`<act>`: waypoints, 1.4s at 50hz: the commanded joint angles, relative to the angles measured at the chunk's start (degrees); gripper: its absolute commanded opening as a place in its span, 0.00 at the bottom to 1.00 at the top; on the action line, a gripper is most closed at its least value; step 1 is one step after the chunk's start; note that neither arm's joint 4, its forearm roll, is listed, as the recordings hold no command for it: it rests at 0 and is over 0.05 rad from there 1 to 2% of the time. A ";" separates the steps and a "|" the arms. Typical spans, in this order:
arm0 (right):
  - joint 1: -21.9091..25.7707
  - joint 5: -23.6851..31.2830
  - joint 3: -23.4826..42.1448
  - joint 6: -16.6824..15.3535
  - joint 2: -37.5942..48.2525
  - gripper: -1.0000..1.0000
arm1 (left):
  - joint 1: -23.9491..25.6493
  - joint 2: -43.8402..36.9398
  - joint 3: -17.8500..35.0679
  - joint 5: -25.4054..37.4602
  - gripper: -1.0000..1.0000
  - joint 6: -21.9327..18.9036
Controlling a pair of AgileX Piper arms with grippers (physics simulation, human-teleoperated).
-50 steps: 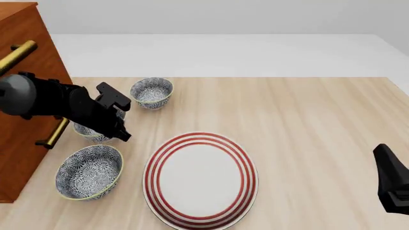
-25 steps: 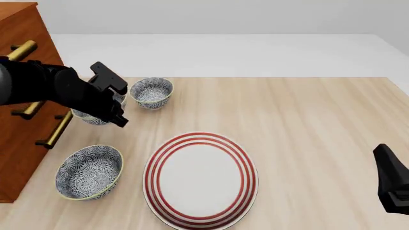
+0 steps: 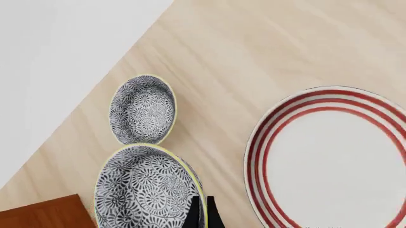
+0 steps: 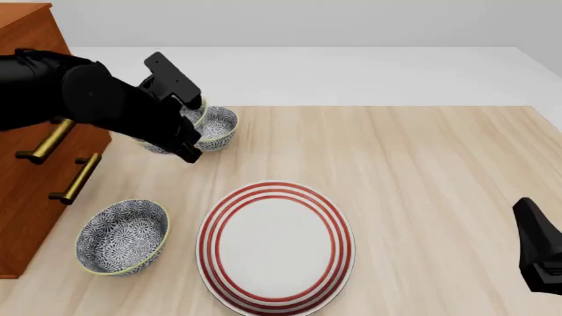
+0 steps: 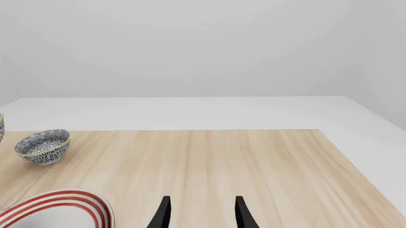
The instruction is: Pick up the bowl and put it in the middle on the plate.
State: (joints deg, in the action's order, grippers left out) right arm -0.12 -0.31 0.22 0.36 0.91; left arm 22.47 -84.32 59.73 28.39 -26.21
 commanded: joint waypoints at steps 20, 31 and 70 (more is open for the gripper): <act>0.00 0.15 -0.02 0.01 -0.16 1.00 | 18.77 4.07 3.18 3.60 0.00 4.83; 0.01 0.15 -0.02 -0.01 -0.18 1.00 | 24.51 3.32 1.41 1.69 0.00 6.35; 0.00 0.15 -0.02 0.00 -0.16 1.00 | 34.30 4.06 -9.75 -2.15 0.00 9.93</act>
State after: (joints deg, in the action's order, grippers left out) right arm -0.13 -0.16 0.20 0.36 0.74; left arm 55.52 -80.20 52.19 27.60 -16.59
